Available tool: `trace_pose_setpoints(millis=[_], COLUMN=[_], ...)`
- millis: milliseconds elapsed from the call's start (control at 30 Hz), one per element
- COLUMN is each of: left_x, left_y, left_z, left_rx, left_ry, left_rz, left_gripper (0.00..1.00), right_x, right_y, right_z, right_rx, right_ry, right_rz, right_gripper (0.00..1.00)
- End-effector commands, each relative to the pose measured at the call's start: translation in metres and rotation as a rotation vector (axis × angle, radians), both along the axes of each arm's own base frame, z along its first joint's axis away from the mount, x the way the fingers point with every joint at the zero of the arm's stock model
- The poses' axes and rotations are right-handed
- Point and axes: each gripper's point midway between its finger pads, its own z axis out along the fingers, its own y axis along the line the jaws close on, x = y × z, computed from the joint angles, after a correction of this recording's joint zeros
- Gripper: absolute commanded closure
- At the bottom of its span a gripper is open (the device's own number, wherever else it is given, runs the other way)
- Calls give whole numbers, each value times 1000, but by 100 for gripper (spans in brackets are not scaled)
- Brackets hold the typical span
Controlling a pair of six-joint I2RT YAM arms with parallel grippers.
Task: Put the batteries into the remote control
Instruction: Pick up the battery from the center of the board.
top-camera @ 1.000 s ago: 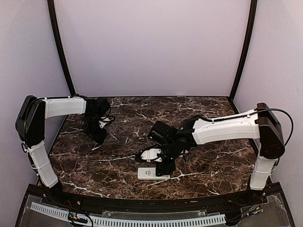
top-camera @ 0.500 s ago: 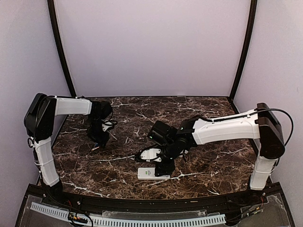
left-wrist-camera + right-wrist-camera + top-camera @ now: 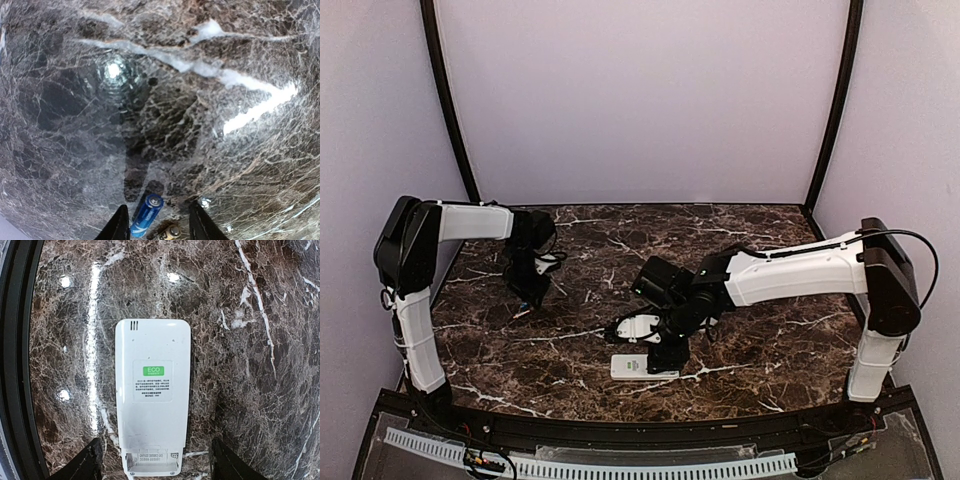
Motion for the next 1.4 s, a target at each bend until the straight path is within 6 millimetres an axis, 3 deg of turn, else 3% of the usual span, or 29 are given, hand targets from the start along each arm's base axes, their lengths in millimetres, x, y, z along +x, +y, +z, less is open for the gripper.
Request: trace_pose_setpoints(millis=[0, 467, 733, 900, 967, 1067, 1167, 1200, 1233, 1300, 1333, 1367], left_x=[-3, -3, -2, 7, 18, 42, 54, 52, 51, 36, 28, 17], left_y=[8, 23, 24, 20, 16, 2, -34, -43, -65, -95, -109, -126], left_z=[-5, -13, -15, -4, 12, 57, 105, 132, 143, 199, 213, 238], left_rx=[25, 106, 118, 97, 70, -30, -249, -331, -434, -643, -731, -829], left_ry=[32, 40, 42, 2, -66, -247, -401, -463, -500, -646, -665, -753], left_rz=[6, 18, 22, 42, 59, 113, 105, 121, 90, 32, 10, -44], left_gripper=[62, 81, 99, 100, 100, 100, 100, 100, 100, 100, 100, 100], right_x=[-2, -1, 1, 10, 15, 25, 40, 45, 49, 58, 60, 64], right_y=[0, 0, 2, 7, 9, 12, 13, 12, 10, 6, 5, 3], right_z=[-6, -2, 1, 16, 27, 52, 85, 96, 111, 133, 145, 156], right_rx=[-16, -17, -10, 28, 67, 155, 275, 318, 367, 454, 500, 543], right_ry=[16, 13, 6, -34, -57, -68, -64, -56, -51, -28, -14, 5], right_rz=[-2, -19, -31, -61, -86, -136, -206, -232, -258, -304, -318, -344], right_gripper=[31, 31, 31, 31, 31, 31, 31, 31, 30, 30, 30, 30])
